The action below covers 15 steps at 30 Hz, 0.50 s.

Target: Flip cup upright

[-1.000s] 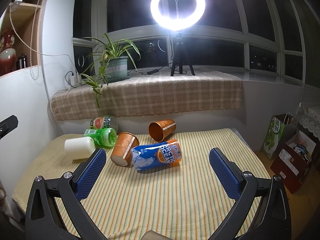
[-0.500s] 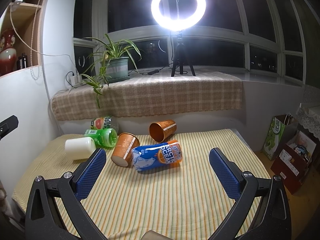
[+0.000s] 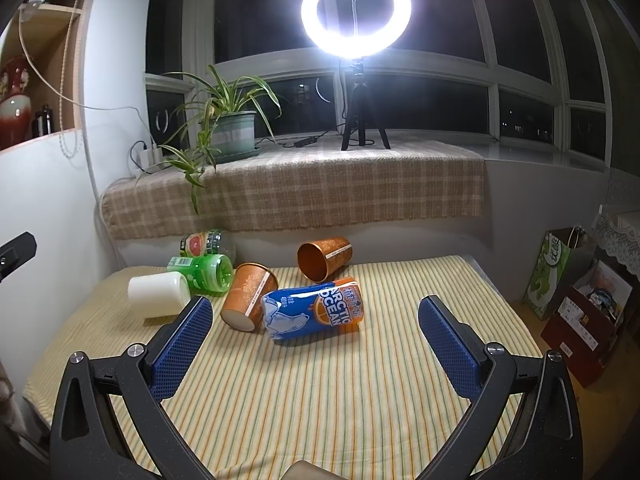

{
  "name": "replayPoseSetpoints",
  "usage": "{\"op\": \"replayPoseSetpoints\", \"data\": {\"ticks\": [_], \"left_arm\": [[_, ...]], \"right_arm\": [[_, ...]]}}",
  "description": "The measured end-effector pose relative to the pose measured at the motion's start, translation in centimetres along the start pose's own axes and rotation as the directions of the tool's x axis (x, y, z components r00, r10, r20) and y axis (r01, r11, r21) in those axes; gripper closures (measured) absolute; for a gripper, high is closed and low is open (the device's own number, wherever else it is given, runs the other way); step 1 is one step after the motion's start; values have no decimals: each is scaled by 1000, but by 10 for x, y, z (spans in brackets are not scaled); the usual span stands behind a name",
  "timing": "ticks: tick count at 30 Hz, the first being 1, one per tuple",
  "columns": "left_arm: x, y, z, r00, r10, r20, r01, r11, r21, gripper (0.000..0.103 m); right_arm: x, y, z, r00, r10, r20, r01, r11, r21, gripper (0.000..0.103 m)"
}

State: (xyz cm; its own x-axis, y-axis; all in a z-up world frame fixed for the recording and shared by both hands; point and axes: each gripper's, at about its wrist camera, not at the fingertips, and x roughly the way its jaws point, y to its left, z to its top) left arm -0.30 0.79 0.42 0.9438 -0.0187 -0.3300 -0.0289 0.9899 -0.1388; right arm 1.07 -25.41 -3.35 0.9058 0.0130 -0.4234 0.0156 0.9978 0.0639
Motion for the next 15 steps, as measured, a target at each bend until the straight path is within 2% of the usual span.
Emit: {"op": "replayPoseSetpoints", "data": {"ticks": [15], "left_arm": [[2, 2, -5, 1000, 1, -5, -1, 1000, 2, 0]], "right_arm": [[4, 2, -1, 1000, 6, -13, -6, 1000, -9, 0]]}}
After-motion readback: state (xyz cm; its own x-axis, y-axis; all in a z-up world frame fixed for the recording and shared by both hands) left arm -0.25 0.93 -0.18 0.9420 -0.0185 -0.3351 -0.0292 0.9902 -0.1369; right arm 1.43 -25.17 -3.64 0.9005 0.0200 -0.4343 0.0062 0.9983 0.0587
